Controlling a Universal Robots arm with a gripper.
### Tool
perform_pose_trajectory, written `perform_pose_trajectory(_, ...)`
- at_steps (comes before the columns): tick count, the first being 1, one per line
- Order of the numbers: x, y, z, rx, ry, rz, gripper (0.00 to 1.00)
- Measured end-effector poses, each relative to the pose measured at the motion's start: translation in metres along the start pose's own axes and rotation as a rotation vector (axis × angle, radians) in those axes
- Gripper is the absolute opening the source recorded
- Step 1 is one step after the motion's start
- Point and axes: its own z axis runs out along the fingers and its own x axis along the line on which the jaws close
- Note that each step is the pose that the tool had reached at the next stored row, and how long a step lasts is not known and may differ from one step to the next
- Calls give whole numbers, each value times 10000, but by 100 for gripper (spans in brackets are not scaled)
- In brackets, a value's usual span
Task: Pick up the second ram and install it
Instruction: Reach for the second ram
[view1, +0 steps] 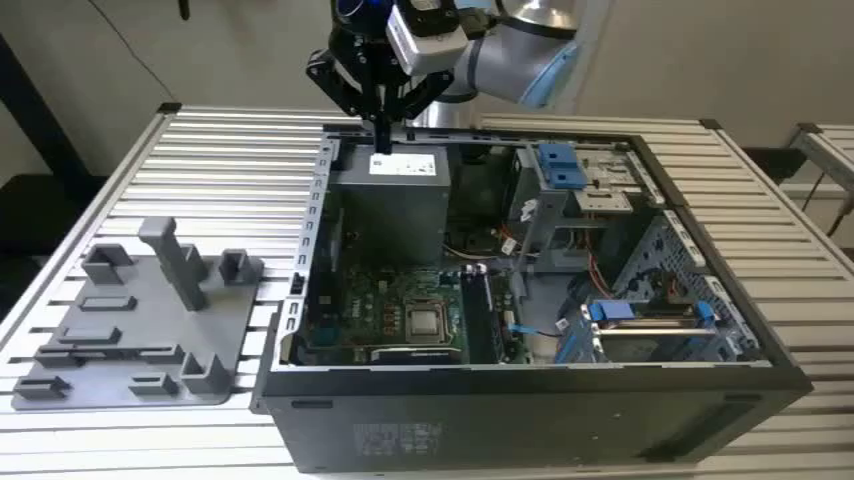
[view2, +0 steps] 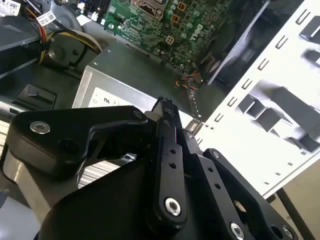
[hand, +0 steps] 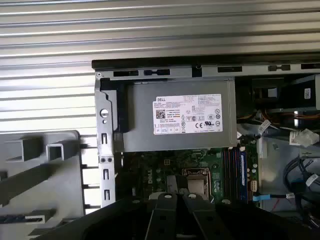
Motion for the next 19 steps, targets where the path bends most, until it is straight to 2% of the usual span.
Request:
perform_pose_trajectory(10, 5, 0, 2, -2, 1, 1, 11)
perform_pose_trajectory(19, 93, -7, -1, 0, 0, 0, 11)
